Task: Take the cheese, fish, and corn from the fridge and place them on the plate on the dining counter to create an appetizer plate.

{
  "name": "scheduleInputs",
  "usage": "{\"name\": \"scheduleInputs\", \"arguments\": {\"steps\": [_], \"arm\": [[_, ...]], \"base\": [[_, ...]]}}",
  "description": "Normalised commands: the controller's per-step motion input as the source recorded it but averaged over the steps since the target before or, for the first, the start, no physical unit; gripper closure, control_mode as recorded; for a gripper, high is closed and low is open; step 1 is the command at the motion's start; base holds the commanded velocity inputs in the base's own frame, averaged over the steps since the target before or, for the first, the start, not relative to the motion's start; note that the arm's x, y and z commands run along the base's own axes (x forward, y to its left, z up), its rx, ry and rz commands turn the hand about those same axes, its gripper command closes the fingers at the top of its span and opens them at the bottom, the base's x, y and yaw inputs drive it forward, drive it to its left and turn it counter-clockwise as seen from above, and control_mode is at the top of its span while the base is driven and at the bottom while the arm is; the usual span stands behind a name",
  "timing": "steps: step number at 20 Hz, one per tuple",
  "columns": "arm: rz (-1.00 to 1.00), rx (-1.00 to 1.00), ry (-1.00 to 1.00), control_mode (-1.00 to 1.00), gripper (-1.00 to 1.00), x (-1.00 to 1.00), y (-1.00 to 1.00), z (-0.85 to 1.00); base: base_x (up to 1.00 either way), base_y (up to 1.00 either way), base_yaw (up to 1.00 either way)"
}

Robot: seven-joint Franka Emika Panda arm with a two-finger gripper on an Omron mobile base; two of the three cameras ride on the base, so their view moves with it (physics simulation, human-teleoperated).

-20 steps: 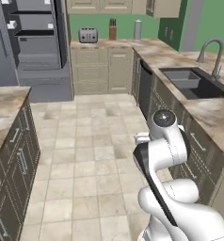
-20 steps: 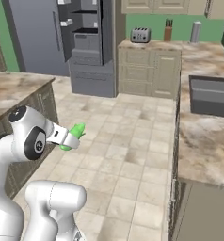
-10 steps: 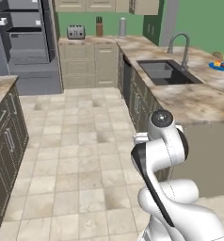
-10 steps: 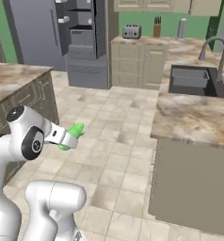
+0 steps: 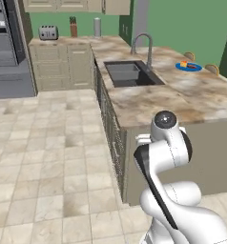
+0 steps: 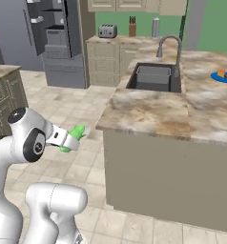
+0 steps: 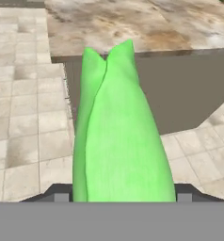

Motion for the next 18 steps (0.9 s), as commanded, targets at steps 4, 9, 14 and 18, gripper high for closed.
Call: {"name": "scheduleInputs", "arguments": {"steps": [4,9,14,18], "arm": [[0.00,0.00,0.00,1.00,1.00,0.00,0.00,0.00],[0.00,0.00,0.00,1.00,1.00,0.00,0.00,0.00],[0.00,0.00,0.00,1.00,1.00,0.00,0.00,0.00],[0.00,0.00,0.00,1.00,1.00,0.00,0.00,0.00]], "base": [[-0.07,-1.00,-0.07],[-0.01,-1.00,-0.02],[0.00,-1.00,0.00],[0.00,-1.00,0.00]]}}
